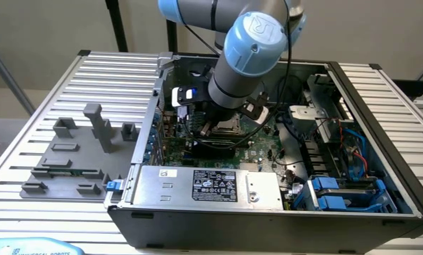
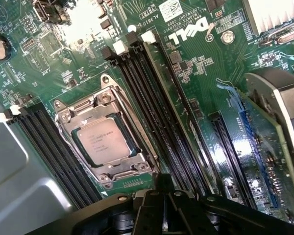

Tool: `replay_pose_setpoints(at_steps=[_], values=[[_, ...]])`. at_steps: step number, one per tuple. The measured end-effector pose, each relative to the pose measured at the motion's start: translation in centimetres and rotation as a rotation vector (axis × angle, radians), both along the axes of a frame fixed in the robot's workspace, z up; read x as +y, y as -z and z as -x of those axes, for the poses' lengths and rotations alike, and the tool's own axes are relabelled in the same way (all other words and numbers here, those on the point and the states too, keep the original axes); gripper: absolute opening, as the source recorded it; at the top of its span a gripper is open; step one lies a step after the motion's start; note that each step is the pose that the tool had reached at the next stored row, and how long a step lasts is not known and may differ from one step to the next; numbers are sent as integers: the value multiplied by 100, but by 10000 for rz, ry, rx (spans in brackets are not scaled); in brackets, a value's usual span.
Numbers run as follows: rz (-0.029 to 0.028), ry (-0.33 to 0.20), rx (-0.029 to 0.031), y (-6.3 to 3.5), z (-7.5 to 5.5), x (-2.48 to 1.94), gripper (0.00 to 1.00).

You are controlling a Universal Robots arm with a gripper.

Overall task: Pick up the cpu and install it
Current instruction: 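Install the second cpu locking lever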

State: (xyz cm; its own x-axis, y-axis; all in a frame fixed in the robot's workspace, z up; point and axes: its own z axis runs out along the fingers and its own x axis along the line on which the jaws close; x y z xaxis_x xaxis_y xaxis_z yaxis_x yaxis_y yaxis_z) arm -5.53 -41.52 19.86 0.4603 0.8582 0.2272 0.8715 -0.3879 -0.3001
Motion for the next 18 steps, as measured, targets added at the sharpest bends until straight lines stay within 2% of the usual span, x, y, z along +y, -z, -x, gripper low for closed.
replay_pose_setpoints(at_steps=[3, 5, 6, 9, 14, 17, 18], values=[[51, -1, 0, 3, 0, 28, 11], [120, -1, 0, 3, 0, 52, 11], [169, -1, 0, 4, 0, 61, 11], [378, 0, 0, 4, -1, 88, 11], [562, 0, 0, 4, 0, 132, 11], [733, 0, 0, 4, -1, 148, 11], [767, 0, 0, 3, -1, 156, 11]])
